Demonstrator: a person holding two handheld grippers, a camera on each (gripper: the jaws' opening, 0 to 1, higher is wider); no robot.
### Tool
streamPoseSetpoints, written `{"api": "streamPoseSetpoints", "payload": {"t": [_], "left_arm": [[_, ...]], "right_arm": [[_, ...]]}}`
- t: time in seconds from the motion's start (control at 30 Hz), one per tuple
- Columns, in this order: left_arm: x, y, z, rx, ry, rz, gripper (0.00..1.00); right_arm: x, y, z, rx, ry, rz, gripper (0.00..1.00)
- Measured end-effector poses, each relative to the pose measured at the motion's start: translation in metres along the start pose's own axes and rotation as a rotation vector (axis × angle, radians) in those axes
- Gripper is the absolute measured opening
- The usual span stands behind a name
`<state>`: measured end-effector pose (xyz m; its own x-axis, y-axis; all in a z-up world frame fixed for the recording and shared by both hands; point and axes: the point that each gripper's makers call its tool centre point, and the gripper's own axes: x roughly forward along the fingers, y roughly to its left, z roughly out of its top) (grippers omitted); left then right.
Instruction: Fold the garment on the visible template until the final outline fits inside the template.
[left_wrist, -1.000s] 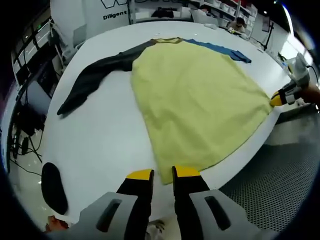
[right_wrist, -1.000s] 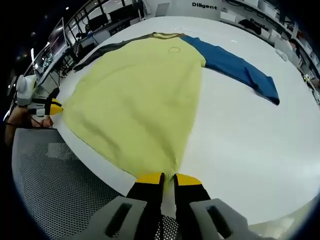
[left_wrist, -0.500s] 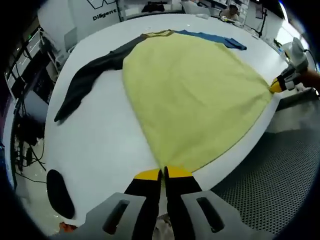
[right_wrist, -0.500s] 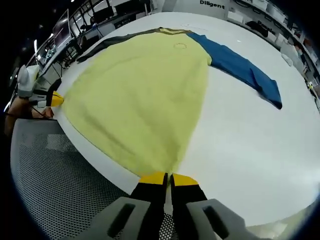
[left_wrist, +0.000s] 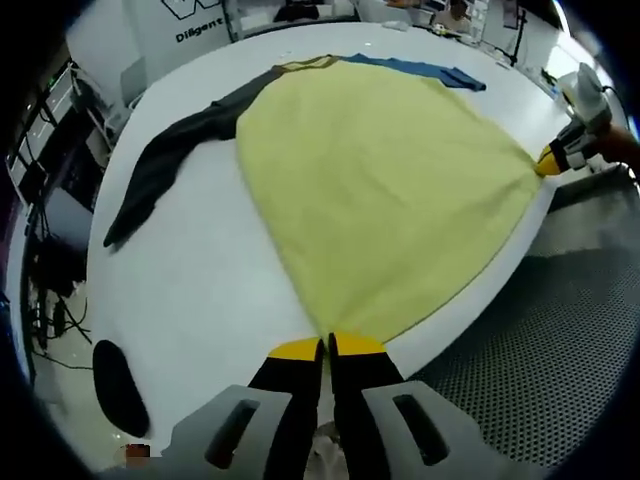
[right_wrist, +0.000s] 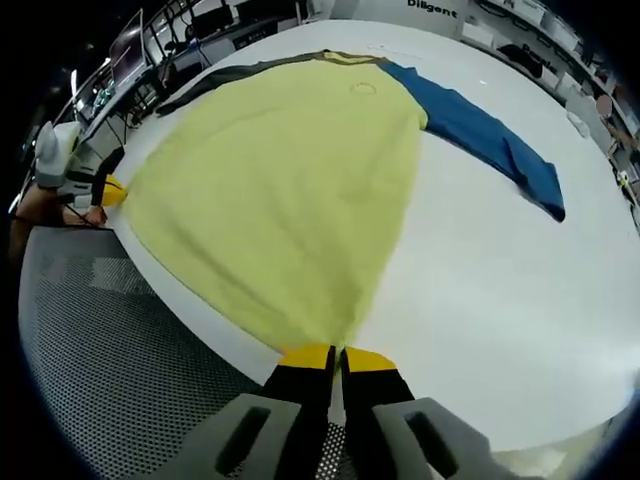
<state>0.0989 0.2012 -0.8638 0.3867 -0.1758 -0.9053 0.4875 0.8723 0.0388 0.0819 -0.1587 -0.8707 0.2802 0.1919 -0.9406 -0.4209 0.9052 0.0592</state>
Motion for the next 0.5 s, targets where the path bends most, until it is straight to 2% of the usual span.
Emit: {"api": "streamPoseSetpoints", "payload": {"t": [0.23,0.33,0.4,0.5], "left_arm": [[0.000,-0.002,0.000,0.003,-0.006,0.009,0.03],[0.000,0.001,0.002,-0.019,-0.031,0.017,0.11],[-0.003,0.001,0.004,-0.061,-0.071,0.004,0.19],[-0.007,0.002,0.010,-0.095,-0.117,0.000,0.28]], "right_arm": [[0.000,-0.001,-0.001,-0.001,0.000,-0.005,0.00],[0.000,0.000,0.000,-0.003,-0.009,-0.006,0.00],[-0.003,0.002,0.008,-0.004,-0.058,0.019,0.01],[-0.007,0.001,0.015,0.007,-0.097,0.029,0.13]]}}
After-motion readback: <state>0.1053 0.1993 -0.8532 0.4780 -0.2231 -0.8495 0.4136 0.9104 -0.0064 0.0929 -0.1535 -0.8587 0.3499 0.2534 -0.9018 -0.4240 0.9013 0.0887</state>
